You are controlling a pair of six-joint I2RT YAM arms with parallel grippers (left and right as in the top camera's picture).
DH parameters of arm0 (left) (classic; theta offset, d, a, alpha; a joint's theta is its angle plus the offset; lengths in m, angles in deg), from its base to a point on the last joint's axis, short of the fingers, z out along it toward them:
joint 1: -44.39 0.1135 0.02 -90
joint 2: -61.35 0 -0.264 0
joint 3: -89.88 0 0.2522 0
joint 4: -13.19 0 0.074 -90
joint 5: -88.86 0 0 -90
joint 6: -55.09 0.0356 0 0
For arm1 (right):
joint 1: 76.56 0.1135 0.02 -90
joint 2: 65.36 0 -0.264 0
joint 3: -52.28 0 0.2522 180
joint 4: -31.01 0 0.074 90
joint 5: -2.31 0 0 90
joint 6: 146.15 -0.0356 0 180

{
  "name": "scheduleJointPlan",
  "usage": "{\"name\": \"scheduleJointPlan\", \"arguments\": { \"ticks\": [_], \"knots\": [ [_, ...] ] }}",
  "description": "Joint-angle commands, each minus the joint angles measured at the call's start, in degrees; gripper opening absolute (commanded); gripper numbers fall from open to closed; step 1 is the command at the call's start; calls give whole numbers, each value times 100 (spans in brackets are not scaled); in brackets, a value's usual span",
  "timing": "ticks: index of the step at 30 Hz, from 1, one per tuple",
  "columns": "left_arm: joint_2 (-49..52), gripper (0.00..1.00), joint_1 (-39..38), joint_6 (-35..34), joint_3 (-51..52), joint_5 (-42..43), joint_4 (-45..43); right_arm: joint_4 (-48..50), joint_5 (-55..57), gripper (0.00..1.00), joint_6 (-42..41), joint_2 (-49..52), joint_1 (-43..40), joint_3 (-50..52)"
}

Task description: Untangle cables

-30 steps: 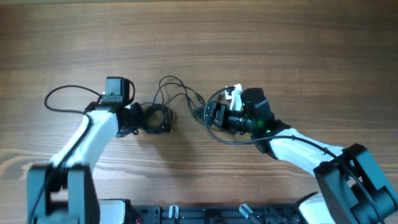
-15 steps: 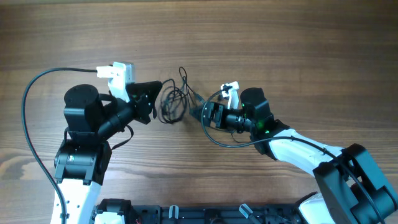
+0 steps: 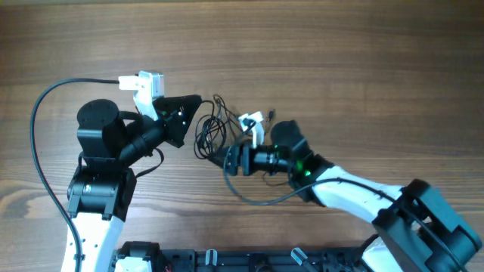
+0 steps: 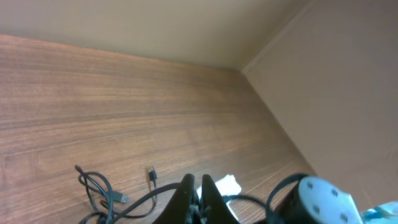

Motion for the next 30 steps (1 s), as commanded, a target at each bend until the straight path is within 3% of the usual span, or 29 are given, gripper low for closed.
{"name": "scheduleJointPlan", "arguments": {
  "ticks": [1,8,10,12,21,30],
  "knots": [
    [15,4,-22,-205,-48,92,-44,162,1679,75,236,-74,205,7],
    [15,4,-22,-229,-48,92,-50,769,1604,69,210,-72,238,7],
    [15,4,-22,-400,-48,92,-72,769,1676,63,214,-72,361,7],
    [15,4,-22,-481,-48,92,-129,765,1919,49,208,-72,470,7],
    [15,4,-26,-658,-48,92,-151,1165,2186,56,-431,280,525,4],
    [15,4,-26,-804,-48,92,-151,1504,2050,45,-994,717,529,-81]
  ]
}}
